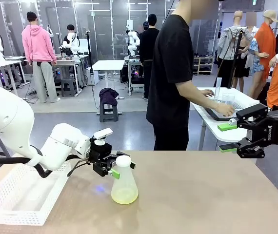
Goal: Prepare the solutions needed for the experiment.
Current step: When the human places the Big flask in the center of the table, pick up the Big flask and place it in the left Organizing basket.
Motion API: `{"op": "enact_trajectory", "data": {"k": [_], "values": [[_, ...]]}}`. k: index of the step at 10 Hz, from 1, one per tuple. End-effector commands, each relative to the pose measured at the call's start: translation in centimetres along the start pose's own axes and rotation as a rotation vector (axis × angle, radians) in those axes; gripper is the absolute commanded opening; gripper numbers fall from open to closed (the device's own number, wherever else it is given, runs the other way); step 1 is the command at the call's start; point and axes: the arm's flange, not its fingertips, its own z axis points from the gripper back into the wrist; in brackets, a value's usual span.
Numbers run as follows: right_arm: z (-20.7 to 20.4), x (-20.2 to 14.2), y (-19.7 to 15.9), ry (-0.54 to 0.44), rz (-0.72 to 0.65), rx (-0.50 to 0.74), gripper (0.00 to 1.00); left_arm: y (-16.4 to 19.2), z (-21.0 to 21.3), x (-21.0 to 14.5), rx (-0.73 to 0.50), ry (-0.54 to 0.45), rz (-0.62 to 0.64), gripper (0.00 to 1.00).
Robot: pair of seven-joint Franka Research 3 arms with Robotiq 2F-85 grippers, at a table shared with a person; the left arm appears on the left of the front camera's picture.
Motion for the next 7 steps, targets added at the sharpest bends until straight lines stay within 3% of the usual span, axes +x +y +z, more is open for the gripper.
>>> {"op": "enact_trajectory", "data": {"k": [1, 5, 6, 7], "values": [[0.04, -0.03, 0.05, 0.001, 0.011, 0.004, 0.62, 0.75, -0.2, -0.02, -0.055, -0.034, -0.01, 1.0], [0.04, -0.03, 0.05, 0.001, 0.011, 0.004, 0.62, 0.71, -0.43, 0.01, -0.069, -0.028, -0.004, 1.0], [0.04, -0.03, 0.05, 0.001, 0.011, 0.004, 0.62, 0.68, -0.32, -0.13, -0.06, -0.022, 0.0, 0.81], [0.04, -0.03, 0.05, 0.001, 0.011, 0.004, 0.62, 0.78, -0.33, -0.18, -0.048, -0.015, -0.012, 0.82]]}}
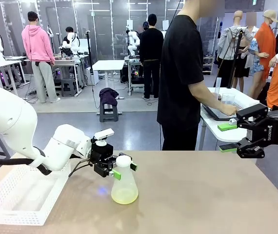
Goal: Prepare the solutions needed for the experiment.
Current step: When the human places the Big flask in the center of the table, pick up the Big flask and place it in the left Organizing basket.
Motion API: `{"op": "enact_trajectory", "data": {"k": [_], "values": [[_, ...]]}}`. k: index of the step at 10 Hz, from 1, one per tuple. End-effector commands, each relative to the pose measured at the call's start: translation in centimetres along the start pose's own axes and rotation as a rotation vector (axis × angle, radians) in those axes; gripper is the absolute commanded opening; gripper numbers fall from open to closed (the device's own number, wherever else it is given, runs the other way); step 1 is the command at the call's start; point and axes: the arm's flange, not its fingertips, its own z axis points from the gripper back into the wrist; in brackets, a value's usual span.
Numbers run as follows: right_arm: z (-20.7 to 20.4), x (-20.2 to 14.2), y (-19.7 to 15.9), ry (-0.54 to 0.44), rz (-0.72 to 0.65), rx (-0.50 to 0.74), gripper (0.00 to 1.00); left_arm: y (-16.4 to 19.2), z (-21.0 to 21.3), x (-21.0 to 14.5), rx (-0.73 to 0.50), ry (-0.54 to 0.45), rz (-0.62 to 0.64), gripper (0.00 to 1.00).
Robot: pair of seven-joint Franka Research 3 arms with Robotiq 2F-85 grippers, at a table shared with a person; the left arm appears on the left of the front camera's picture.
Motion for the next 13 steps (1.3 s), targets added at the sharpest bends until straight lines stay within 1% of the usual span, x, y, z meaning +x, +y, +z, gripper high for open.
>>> {"op": "enact_trajectory", "data": {"k": [1, 2, 3, 4, 5, 6, 7, 8, 9, 10, 11, 12, 13], "values": [[0.0, 0.0, 0.1, 0.001, 0.011, 0.004, 0.62, 0.6, 0.3, -0.1, -0.002, 0.012, -0.015, 0.63], [0.0, 0.0, 0.1, 0.001, 0.011, 0.004, 0.62, 0.8, 0.1, -0.1, -0.003, 0.013, -0.016, 0.8], [0.0, 0.0, 0.1, 0.001, 0.011, 0.004, 0.62, 0.9, 0.0, -0.1, -0.008, 0.011, -0.015, 0.45], [0.0, 0.0, 0.1, 0.001, 0.011, 0.004, 0.62, 1.1, 0.0, 0.1, -0.005, 0.005, -0.012, 0.61], [0.0, 0.0, 0.1, 0.001, 0.011, 0.004, 0.62, 1.1, 0.1, 0.2, -0.002, 0.006, -0.007, 0.26], [0.0, 0.0, 0.1, 0.001, 0.011, 0.004, 0.62, 1.2, 0.1, 0.3, 0.0, 0.012, -0.005, 0.42], [0.0, 0.0, 0.1, 0.001, 0.011, 0.004, 0.62, 1.2, 0.1, 0.4, -0.001, 0.017, -0.002, 0.07], [0.0, 0.0, 0.1, 0.001, 0.011, 0.004, 0.62, 1.4, 0.1, 0.5, -0.002, 0.021, 0.0, 0.24], [0.0, 0.0, 0.1, 0.001, 0.011, 0.004, 0.62, 1.5, 0.0, 0.6, -0.004, 0.021, 0.004, 0.0], [0.0, 0.0, 0.1, 0.001, 0.011, 0.004, 0.62, 1.6, 0.1, 0.7, -0.004, 0.024, 0.006, 0.05], [0.0, 0.0, 0.1, 0.001, 0.011, 0.004, 0.62, 1.5, 0.2, 0.8, -0.002, 0.018, 0.006, 0.0], [0.0, 0.0, 0.1, 0.001, 0.011, 0.004, 0.62, 1.4, 0.3, 1.4, 0.005, 0.035, -0.011, 0.0], [0.0, 0.0, 0.1, 0.001, 0.011, 0.004, 0.62, 1.4, 0.8, 2.5, 0.045, 0.046, -0.04, 0.0]]}}
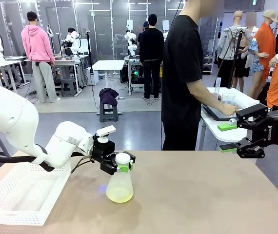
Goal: Prepare the solutions needed for the experiment.
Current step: When the human places the Big flask in the center of the table, pick up the Big flask and place it in the left Organizing basket.
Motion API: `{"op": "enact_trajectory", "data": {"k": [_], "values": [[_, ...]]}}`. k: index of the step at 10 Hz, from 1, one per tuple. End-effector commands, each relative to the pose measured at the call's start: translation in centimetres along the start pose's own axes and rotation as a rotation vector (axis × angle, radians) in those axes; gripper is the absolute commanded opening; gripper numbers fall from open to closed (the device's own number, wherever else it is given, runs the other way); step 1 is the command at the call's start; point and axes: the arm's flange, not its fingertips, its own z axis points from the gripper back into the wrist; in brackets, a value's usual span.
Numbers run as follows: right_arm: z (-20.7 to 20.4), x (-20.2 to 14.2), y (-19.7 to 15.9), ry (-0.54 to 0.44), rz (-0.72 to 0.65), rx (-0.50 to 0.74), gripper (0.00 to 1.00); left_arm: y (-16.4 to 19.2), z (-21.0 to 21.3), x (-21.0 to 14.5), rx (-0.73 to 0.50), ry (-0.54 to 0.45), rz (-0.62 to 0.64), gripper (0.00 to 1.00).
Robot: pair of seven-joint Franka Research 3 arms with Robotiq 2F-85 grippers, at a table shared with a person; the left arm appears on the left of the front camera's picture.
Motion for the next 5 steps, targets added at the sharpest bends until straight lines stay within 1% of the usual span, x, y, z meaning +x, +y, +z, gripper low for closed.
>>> {"op": "enact_trajectory", "data": {"k": [1, 3, 4, 5], "values": [[0.0, 0.0, 0.1, 0.001, 0.011, 0.004, 0.62, 0.4, 1.4, 2.7, 0.042, 0.035, -0.053, 0.0], [0.0, 0.0, 0.1, 0.001, 0.011, 0.004, 0.62, -0.5, 3.6, 6.4, 0.042, 0.092, -0.081, 0.0], [0.0, 0.0, 0.1, 0.001, 0.011, 0.004, 0.62, -1.2, 4.9, 8.3, 0.055, 0.09, -0.084, 0.0], [0.0, 0.0, 0.1, 0.001, 0.011, 0.004, 0.62, -2.4, 6.6, 10.2, 0.031, 0.072, -0.057, 0.0]]}}
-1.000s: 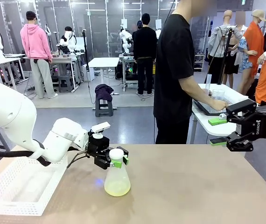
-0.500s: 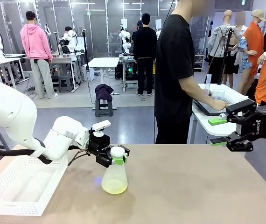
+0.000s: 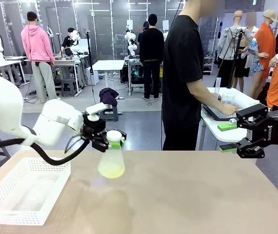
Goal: Prepare the solutions needed for the experiment.
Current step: When the human places the Big flask in the center of the table, pick up the Big flask and place it in the left Organizing basket.
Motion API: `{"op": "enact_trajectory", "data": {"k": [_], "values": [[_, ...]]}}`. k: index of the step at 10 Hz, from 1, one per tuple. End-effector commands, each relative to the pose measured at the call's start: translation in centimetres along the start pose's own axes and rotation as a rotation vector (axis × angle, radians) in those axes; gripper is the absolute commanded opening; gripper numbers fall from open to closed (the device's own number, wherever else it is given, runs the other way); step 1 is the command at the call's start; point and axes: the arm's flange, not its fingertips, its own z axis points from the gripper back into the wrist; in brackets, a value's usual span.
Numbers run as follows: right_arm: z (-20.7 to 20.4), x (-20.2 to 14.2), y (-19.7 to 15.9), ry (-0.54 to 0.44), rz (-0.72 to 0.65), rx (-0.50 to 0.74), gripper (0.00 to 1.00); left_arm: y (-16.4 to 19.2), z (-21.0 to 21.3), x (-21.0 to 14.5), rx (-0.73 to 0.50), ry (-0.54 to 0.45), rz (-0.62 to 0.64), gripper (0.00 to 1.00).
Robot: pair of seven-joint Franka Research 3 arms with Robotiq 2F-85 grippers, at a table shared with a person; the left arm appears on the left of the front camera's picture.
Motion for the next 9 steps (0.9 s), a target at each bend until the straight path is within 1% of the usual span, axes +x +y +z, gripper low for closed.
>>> {"op": "enact_trajectory", "data": {"k": [1, 2, 3, 5, 7, 9], "values": [[0.0, 0.0, 0.1, 0.001, 0.011, 0.004, 0.62, -2.3, 4.4, 3.5, 0.031, 0.02, 0.016, 0.0], [0.0, 0.0, 0.1, 0.001, 0.011, 0.004, 0.62, -3.6, 7.4, 5.4, 0.119, 0.029, -0.015, 0.0], [0.0, 0.0, 0.1, 0.001, 0.011, 0.004, 0.62, -5.2, 10.5, 7.0, 0.201, 0.059, -0.049, 0.0], [0.0, 0.0, 0.1, 0.001, 0.011, 0.004, 0.62, -9.0, 16.2, 9.2, 0.349, 0.071, -0.095, 0.0], [0.0, 0.0, 0.1, 0.001, 0.011, 0.004, 0.62, -12.8, 20.6, 9.4, 0.472, 0.061, -0.101, 0.0], [0.0, 0.0, 0.1, 0.001, 0.011, 0.004, 0.62, -16.5, 23.0, 7.9, 0.526, 0.004, -0.091, 0.0]]}}
